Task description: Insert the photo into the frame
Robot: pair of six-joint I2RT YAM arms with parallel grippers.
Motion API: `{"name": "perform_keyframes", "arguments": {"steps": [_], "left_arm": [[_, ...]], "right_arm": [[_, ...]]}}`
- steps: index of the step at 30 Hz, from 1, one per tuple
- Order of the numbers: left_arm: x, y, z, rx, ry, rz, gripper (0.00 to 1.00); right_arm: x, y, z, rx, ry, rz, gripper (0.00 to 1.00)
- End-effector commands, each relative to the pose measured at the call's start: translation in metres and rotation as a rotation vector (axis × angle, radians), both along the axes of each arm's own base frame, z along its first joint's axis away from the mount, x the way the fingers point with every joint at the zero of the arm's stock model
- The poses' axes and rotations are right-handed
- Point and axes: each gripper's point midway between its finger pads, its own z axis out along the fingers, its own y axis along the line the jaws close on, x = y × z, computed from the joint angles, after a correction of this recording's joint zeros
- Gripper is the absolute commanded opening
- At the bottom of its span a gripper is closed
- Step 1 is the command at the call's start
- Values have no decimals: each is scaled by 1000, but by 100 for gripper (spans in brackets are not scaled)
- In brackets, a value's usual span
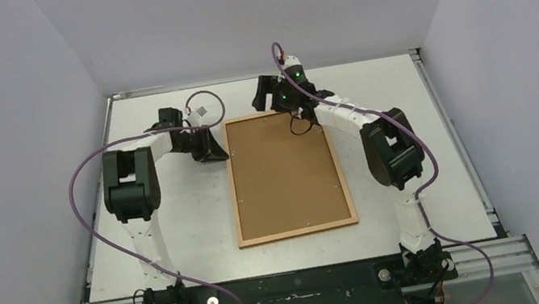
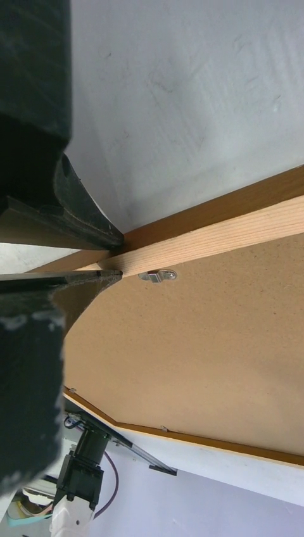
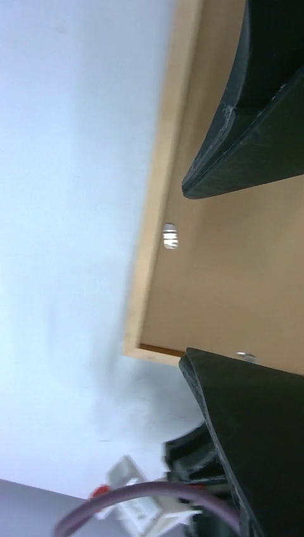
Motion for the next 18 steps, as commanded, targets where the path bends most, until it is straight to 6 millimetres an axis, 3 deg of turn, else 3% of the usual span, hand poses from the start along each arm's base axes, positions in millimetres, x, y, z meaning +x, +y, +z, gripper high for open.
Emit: {"name": "perform_keyframes", "arguments": {"steps": [1, 6, 12, 18], "left_arm": [[-29, 0, -22, 76, 47, -48, 15], [-35, -1, -22, 78, 58, -67, 14], [-44, -3, -19, 78, 62, -86, 14], [-60, -5, -21, 72, 86, -103, 14]], "right_arm": [[59, -11, 24, -76, -142, -50, 93], [87, -11, -5, -96, -109, -55, 93], [88, -15, -32, -110, -68, -49, 92], [90, -26, -45, -136, -46, -46, 91]]}}
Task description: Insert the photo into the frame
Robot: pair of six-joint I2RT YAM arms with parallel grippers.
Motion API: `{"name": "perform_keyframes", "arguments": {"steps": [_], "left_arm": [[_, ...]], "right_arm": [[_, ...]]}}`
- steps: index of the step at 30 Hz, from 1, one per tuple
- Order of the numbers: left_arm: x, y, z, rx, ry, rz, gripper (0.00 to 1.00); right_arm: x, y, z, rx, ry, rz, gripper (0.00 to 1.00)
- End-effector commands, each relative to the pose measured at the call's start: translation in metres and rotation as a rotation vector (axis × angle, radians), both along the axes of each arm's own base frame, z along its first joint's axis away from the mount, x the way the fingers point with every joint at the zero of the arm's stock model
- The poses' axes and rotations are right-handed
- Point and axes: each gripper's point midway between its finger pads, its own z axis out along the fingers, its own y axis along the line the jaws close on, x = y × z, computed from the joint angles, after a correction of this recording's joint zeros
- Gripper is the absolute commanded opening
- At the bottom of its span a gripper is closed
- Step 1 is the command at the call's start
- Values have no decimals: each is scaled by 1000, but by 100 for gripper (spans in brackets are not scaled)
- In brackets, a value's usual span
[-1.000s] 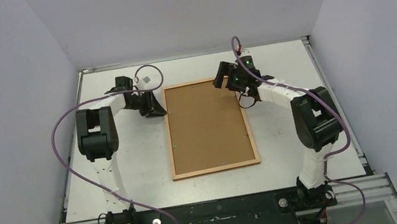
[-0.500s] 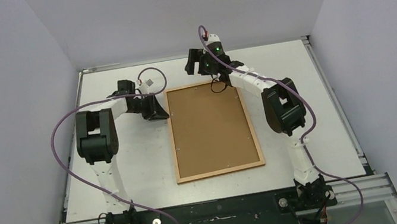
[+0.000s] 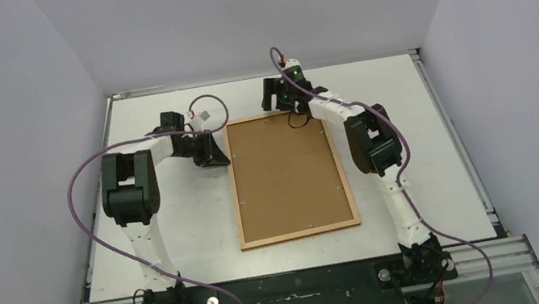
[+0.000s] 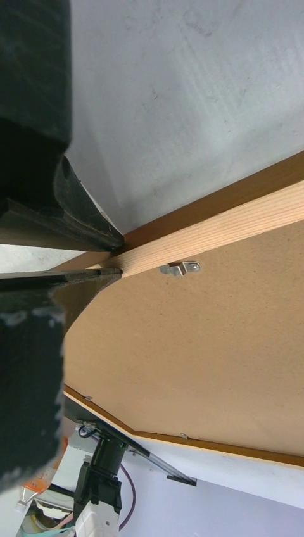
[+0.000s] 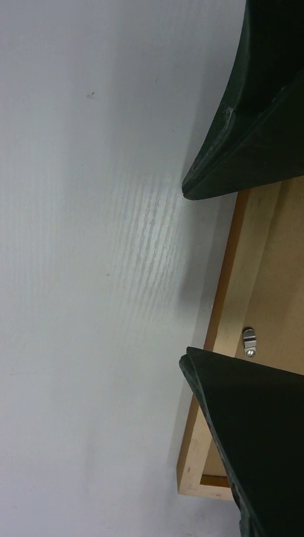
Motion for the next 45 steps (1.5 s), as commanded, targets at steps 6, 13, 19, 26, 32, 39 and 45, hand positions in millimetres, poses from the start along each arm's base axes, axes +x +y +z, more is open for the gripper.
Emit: {"name": "perform_keyframes", "arguments": {"steps": [6, 13, 19, 26, 32, 39, 45], "left_arm": [[-44, -1, -23, 74, 104, -53, 13], [-49, 0, -18, 74, 98, -54, 13], [-58, 2, -17, 83, 100, -60, 13], [-75, 1, -14, 65, 124, -63, 13], [-83, 3, -15, 66, 132, -52, 13], [-79, 2, -16, 59, 141, -40, 12], [-83, 3, -18, 62, 153, -39, 12]], "right_arm": [[7, -7, 10, -13, -2, 38, 88], [-38, -18, -7, -21, 67, 54, 85], [-76, -22, 0, 20, 77, 57, 84], [-66, -24, 62, 83, -80, -18, 90], [-86, 15, 137, 223, -202, 6, 91], [-161, 78, 83, 453, 15, 168, 88], [-208, 114, 56, 510, 100, 245, 87]]}}
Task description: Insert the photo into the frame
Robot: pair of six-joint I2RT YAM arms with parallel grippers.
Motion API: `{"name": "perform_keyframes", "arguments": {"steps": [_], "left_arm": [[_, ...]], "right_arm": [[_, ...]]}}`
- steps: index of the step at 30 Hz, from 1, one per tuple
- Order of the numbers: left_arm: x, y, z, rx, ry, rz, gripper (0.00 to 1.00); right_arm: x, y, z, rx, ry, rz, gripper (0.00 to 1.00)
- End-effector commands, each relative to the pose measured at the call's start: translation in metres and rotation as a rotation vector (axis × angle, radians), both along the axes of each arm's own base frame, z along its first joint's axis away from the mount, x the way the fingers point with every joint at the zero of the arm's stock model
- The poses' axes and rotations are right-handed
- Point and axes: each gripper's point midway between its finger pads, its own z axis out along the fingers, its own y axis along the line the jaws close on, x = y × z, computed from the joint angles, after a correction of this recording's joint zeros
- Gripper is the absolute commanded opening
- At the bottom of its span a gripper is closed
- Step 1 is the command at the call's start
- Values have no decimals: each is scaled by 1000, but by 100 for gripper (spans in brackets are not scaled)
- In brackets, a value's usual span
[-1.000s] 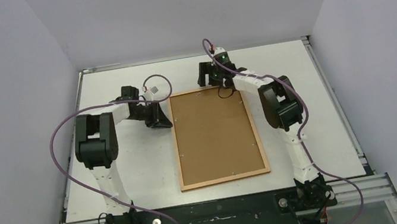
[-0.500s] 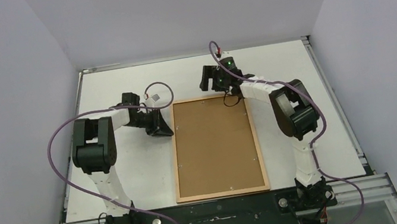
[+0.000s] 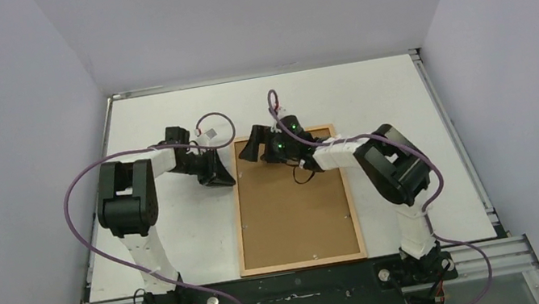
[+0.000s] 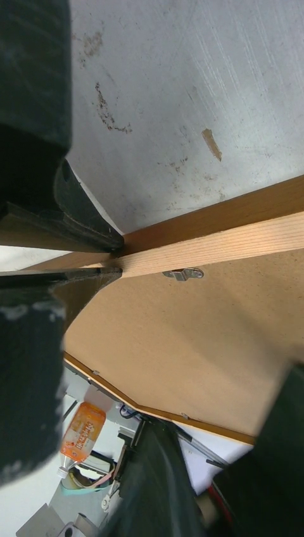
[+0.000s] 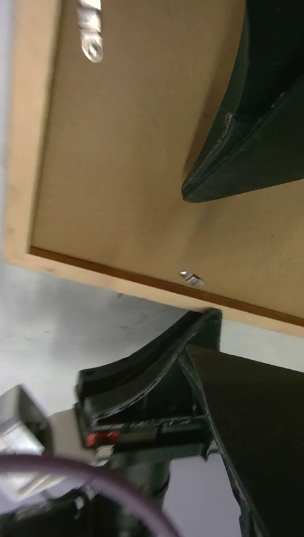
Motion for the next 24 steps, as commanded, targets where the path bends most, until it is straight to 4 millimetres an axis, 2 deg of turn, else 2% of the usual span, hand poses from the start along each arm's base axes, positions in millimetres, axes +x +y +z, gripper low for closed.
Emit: {"name": "perform_keyframes", "arguments": {"steps": [1, 16, 24], "left_arm": [[-9, 11, -16, 79, 19, 0, 12], [-5, 15, -17, 75, 22, 14, 11], [-3, 14, -16, 71, 19, 17, 10]], "right_arm": [[-20, 34, 15, 140, -3, 64, 86], [-44, 64, -6, 164, 86, 153, 83], [-50, 71, -15, 161, 117, 172, 83]]}}
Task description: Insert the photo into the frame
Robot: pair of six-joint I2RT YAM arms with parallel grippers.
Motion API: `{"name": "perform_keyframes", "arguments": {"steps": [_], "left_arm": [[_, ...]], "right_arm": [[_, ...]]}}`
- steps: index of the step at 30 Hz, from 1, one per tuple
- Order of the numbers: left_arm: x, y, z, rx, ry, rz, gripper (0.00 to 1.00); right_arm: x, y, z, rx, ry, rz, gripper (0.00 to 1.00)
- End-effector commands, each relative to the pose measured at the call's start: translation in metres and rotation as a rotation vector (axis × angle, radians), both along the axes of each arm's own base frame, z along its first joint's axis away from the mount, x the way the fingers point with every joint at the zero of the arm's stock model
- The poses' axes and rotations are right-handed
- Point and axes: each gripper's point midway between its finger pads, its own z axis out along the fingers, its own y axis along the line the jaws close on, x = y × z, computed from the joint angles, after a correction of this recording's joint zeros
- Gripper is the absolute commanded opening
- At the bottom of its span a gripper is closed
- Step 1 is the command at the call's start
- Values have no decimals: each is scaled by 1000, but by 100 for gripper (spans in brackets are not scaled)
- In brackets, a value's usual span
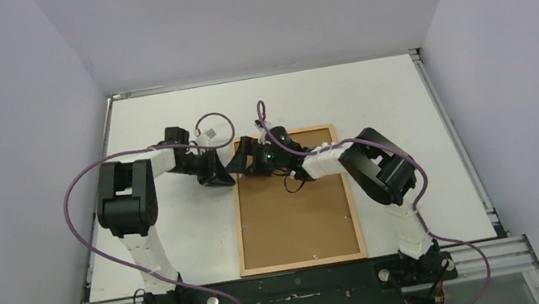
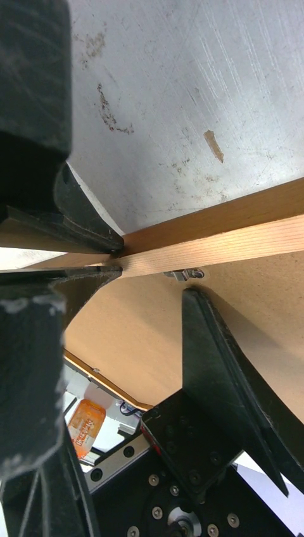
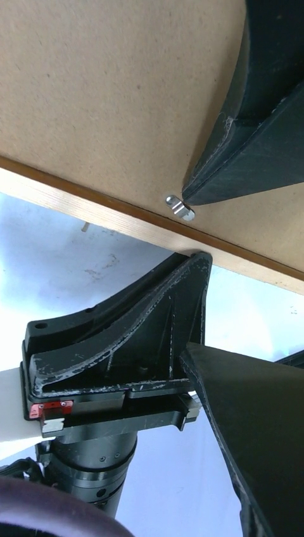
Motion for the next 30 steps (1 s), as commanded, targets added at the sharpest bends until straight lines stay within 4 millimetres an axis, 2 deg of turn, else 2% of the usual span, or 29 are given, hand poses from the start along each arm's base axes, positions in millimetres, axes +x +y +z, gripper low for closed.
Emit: {"name": "perform_keyframes", "arguments": {"steps": [1, 9, 18, 25, 30], "left_arm": [[-4, 12, -16, 74, 15, 9, 10], [-4, 12, -16, 71, 18, 9, 10], [-5, 11, -16, 62, 18, 9, 9], [-7, 13, -17, 63, 22, 8, 9], [-7, 12, -18, 61, 25, 10, 9]], "right_arm": [[0, 14, 7, 40, -15, 29, 83], [-1, 16, 6, 39, -14, 34, 82], [7, 22, 4, 28, -36, 38, 82], [13, 9, 9, -23, -71, 24, 82], [11, 9, 9, -16, -70, 26, 82]]}}
